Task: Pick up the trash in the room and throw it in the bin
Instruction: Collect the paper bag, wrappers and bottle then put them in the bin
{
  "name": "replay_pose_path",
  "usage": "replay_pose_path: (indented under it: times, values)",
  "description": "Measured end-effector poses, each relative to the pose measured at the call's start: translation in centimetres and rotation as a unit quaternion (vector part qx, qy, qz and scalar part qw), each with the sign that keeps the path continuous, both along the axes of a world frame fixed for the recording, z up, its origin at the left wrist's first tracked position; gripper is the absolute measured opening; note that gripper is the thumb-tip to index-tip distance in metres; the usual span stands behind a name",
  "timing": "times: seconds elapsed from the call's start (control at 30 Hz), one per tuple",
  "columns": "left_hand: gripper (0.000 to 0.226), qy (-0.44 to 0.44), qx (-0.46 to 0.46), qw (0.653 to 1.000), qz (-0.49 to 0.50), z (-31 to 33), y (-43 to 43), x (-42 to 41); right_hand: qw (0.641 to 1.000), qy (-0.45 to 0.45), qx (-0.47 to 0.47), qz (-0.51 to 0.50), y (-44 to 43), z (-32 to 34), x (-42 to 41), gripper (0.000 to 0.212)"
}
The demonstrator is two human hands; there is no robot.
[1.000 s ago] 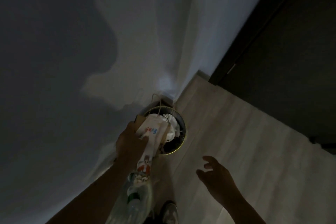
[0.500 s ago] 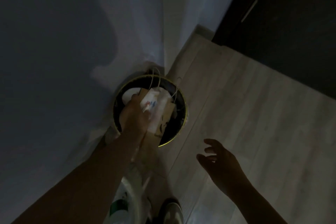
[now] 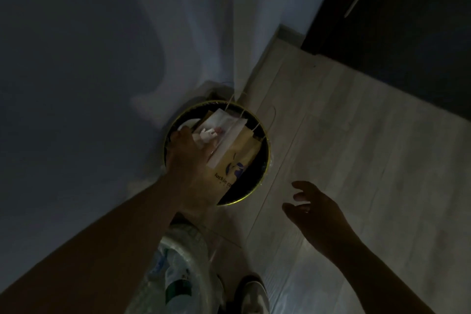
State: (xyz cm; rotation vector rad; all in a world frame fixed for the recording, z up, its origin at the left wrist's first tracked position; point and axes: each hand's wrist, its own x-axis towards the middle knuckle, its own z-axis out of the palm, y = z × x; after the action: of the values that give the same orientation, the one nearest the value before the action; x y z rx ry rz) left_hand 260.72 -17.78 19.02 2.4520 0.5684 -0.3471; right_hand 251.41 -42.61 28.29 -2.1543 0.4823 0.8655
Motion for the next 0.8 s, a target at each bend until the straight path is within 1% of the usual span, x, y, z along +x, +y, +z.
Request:
replay_pose_path:
  times: [0.03, 0.07, 0.1, 0.13, 0.17, 0.27, 0.37, 0.43, 0.53, 0.63, 0.67, 0.73, 0.8]
  values:
    - [0.084, 0.001, -0.009, 1.0, 0.003, 0.2, 0.5, 0.0, 1.0, -0.002, 0.001, 0.0, 0.3, 0.7, 0.2, 0.053]
    - [0.071, 0.0, -0.009, 1.0, -0.014, 1.3, 0.7, -0.1, 1.0, -0.004, 0.001, 0.002, 0.5, 1.5, 0.3, 0.052]
    - [0.056, -0.004, -0.046, 0.999, -0.029, 2.6, 0.7, -0.2, 1.0, -0.007, 0.0, 0.005, 0.7, 2.3, 0.5, 0.052]
    - [0.046, -0.01, -0.058, 0.997, -0.054, 3.7, 0.8, -0.3, 1.0, -0.008, 0.0, 0.009, 0.9, 3.2, 0.6, 0.051]
    - [0.043, -0.022, -0.054, 0.995, -0.077, 4.6, 0.9, -0.4, 1.0, -0.009, -0.001, 0.011, 1.1, 4.1, 0.8, 0.051]
    - [0.047, -0.027, 0.013, 0.988, -0.151, 9.1, 1.1, -1.7, 0.999, -0.017, -0.009, 0.027, 1.6, 7.4, 1.0, 0.05]
    - [0.046, -0.049, 0.024, 0.969, -0.24, 14.0, 1.8, -3.2, 0.997, -0.029, -0.029, 0.06, 2.2, 12.6, 1.1, 0.05]
    - [0.042, -0.024, 0.039, 0.958, -0.284, 19.9, 1.7, -3.7, 0.995, -0.037, -0.042, 0.078, 2.5, 17.1, 1.2, 0.05]
    - [0.041, 0.034, 0.043, 0.945, -0.322, 29.2, 1.7, -4.0, 0.989, -0.066, -0.056, 0.117, 3.0, 25.1, 1.6, 0.05]
    - [0.026, 0.005, 0.062, 0.937, -0.344, 39.6, 2.4, -4.5, 0.98, -0.103, -0.064, 0.157, 3.7, 34.2, 2.0, 0.053]
    - [0.026, -0.007, 0.062, 0.933, -0.353, 42.8, 2.5, -4.6, 0.974, -0.123, -0.069, 0.177, 3.9, 37.1, 2.3, 0.055]
    - [0.035, -0.031, 0.06, 0.931, -0.358, 49.5, 2.7, -5.2, 0.958, -0.165, -0.083, 0.217, 4.0, 42.8, 2.7, 0.057]
    - [0.048, -0.063, 0.068, 0.935, -0.343, 56.2, 2.9, -6.1, 0.941, -0.211, -0.085, 0.25, 4.1, 48.3, 3.1, 0.057]
